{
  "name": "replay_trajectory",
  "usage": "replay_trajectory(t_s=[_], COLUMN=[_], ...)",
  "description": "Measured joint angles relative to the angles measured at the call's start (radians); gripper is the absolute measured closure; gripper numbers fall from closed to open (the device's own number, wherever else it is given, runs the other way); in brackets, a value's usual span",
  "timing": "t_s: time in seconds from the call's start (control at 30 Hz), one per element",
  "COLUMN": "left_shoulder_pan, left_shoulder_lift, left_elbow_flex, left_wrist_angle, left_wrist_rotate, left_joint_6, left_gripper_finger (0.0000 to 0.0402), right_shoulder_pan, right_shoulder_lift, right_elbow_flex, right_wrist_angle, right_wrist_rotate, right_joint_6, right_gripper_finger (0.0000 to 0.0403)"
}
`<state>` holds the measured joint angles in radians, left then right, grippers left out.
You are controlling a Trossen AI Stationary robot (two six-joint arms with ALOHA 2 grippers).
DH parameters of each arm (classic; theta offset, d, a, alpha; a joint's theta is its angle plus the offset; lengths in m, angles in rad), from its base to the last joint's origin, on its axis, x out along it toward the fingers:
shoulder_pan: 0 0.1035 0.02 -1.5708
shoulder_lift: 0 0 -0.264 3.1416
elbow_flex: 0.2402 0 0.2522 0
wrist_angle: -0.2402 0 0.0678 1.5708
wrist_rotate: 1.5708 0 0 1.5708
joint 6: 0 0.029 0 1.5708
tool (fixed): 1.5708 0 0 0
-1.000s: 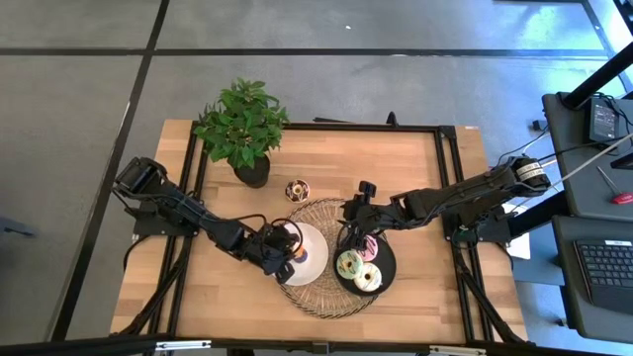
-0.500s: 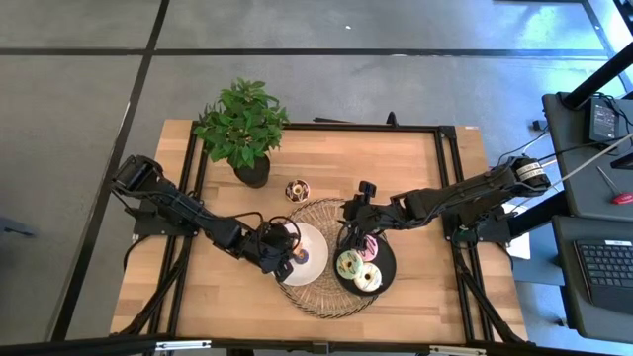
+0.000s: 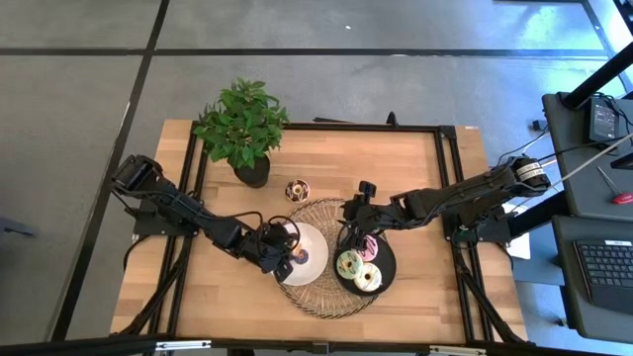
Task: Pick & Place donuts
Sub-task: Put the small orange donut on the white plate
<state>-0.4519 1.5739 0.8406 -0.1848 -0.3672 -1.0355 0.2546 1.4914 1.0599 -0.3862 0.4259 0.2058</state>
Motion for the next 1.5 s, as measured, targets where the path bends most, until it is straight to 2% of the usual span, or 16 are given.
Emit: replay_trajectory(t_s=[0.43, 0.93, 1.3, 1.5], left_shoulder_pan=[-0.003, -0.007, -0.007, -0.010], left_shoulder_lift=[-0.062, -0.063, -0.063, -0.063], left_elbow_flex=[0.000, 0.000, 0.000, 0.000], left_wrist_angle=[-0.090, -0.180, -0.189, -0.266], left_wrist_rotate=[0.025, 0.040, 0.037, 0.053], left_joint_6=[-0.046, -0.130, -0.133, -0.172], left_gripper_finger=[0.0260, 0.0260, 0.0260, 0.0261], right_shoulder_pan=[0.000, 0.000, 0.000, 0.000], right_shoulder_lift=[0.000, 0.000, 0.000, 0.000], right_elbow_flex=[0.000, 0.000, 0.000, 0.000], right_wrist_angle=[0.000, 0.000, 0.000, 0.000], right_wrist_rotate=[0.000, 0.000, 0.000, 0.000], right_joint_6=[0.000, -0.001, -0.001, -0.001], right_gripper_finger=[0.0209, 0.0209, 0.0209, 0.0209])
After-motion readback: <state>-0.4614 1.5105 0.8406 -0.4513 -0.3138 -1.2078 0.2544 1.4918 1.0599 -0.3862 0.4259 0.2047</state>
